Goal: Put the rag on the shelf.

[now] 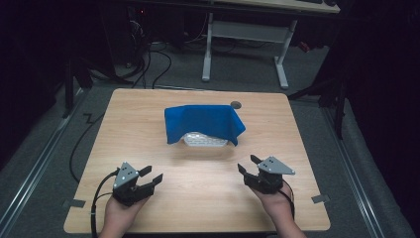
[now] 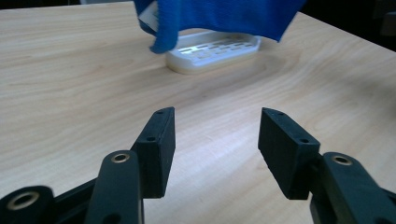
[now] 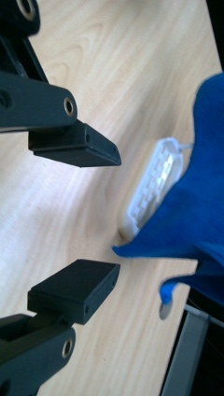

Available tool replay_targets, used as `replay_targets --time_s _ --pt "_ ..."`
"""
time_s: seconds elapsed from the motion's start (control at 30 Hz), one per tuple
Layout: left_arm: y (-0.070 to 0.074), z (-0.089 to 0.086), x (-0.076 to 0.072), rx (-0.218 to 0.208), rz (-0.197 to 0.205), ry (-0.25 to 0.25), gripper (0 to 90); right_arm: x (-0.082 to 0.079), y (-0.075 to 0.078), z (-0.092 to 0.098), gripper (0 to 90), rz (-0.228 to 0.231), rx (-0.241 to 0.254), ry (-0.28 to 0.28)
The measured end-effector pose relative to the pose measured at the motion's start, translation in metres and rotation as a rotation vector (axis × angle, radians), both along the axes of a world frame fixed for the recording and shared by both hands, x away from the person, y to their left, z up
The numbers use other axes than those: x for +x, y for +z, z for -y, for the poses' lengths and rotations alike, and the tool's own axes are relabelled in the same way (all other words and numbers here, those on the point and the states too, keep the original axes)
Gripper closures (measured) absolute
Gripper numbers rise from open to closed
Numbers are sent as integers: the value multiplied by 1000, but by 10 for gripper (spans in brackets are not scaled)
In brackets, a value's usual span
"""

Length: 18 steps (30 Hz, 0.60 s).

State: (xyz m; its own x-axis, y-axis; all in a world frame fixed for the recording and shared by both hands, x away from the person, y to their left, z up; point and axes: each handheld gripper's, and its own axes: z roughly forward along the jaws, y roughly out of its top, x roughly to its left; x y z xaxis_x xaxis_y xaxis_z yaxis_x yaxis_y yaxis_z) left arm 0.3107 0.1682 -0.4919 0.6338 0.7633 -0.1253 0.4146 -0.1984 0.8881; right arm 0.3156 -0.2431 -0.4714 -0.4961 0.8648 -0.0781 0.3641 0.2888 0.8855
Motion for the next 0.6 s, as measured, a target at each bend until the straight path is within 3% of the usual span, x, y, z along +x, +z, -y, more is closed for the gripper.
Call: replay_targets --time_s 0.13,0.23,0.3,0.37,0.4,0.47,0.6 --pt "-14 7 -13 6 -14 -27 455 -9 -8 -6 406 -14 7 9" --pt "-25 16 -18 13 -65 -66 457 -16 -16 -12 395 -29 12 10" --pt "-28 24 -20 77 -48 -102 453 -26 -27 -14 397 -25 2 10" --pt "-29 28 -19 99 -45 -126 450 -31 -36 -15 406 -53 -10 27" --pt "-29 28 -18 109 -45 -128 448 -32 -39 -18 403 -74 -33 40" --pt "-29 29 -16 115 -46 -125 448 -31 -41 -20 405 -71 -69 43" --pt "-30 29 -15 121 -48 -124 448 -24 -45 -20 405 -85 -54 39"
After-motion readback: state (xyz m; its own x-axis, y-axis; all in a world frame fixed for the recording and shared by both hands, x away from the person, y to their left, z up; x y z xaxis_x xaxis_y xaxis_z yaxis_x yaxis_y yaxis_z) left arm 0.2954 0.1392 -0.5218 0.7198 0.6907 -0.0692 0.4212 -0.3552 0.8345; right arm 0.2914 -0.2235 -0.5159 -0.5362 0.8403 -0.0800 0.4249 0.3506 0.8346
